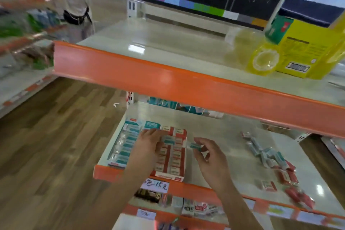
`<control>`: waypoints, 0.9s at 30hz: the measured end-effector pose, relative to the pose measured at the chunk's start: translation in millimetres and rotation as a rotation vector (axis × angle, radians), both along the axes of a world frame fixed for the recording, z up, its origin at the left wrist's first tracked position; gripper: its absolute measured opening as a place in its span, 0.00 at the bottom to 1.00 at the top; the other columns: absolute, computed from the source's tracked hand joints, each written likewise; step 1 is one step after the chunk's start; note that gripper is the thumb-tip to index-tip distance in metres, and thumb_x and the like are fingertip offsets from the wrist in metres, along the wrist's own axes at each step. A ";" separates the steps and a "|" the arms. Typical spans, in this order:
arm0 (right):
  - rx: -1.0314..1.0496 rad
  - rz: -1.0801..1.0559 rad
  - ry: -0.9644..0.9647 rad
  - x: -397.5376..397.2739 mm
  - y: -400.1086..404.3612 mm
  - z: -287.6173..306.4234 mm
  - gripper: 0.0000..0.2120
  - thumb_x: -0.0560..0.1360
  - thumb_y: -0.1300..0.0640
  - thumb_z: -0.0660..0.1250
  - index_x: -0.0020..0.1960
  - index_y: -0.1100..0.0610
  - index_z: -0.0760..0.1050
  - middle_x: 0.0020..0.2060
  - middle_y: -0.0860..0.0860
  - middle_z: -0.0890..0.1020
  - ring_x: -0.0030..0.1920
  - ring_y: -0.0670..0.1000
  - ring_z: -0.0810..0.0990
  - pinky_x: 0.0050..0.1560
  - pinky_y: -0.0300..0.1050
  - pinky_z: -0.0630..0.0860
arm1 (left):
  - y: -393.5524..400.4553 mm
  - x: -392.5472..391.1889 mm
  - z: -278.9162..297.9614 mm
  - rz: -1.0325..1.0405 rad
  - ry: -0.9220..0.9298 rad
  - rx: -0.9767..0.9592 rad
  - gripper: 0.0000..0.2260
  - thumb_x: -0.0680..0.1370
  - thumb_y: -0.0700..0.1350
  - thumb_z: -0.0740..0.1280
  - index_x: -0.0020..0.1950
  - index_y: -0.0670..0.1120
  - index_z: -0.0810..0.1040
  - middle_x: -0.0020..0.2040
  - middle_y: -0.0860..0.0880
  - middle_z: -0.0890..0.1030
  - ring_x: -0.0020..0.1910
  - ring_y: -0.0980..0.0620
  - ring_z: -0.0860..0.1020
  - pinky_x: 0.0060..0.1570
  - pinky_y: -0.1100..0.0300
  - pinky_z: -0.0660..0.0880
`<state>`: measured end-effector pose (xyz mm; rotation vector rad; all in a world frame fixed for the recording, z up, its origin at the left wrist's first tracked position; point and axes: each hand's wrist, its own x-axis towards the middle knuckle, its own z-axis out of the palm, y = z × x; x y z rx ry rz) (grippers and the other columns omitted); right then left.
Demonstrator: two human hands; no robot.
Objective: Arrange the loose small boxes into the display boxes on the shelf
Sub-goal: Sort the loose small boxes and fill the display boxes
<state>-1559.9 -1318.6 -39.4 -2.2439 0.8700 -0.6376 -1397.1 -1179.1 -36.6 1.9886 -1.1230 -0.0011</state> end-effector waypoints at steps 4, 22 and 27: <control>0.004 0.079 0.023 42.2 17.5 0.9 0.11 0.77 0.55 0.68 0.57 0.45 0.75 0.52 0.40 0.77 0.49 0.33 0.74 0.44 0.25 0.70 | 26.4 35.5 0.9 0.109 -0.047 0.043 0.11 0.74 0.34 0.67 0.53 0.44 0.81 0.49 0.47 0.82 0.48 0.45 0.75 0.45 0.51 0.75; -0.209 0.204 0.218 123.9 55.3 -12.3 0.10 0.75 0.51 0.69 0.55 0.48 0.78 0.56 0.40 0.75 0.57 0.42 0.71 0.54 0.33 0.66 | 48.7 71.7 -14.0 0.226 -0.219 0.364 0.16 0.77 0.47 0.64 0.65 0.56 0.74 0.66 0.54 0.72 0.60 0.52 0.70 0.60 0.56 0.66; -0.228 0.207 0.192 121.4 53.2 -14.3 0.08 0.75 0.48 0.69 0.53 0.47 0.78 0.54 0.41 0.78 0.56 0.43 0.73 0.52 0.35 0.66 | 41.0 62.5 -16.6 0.225 -0.283 0.418 0.13 0.73 0.47 0.68 0.58 0.52 0.77 0.60 0.53 0.77 0.58 0.51 0.73 0.60 0.56 0.66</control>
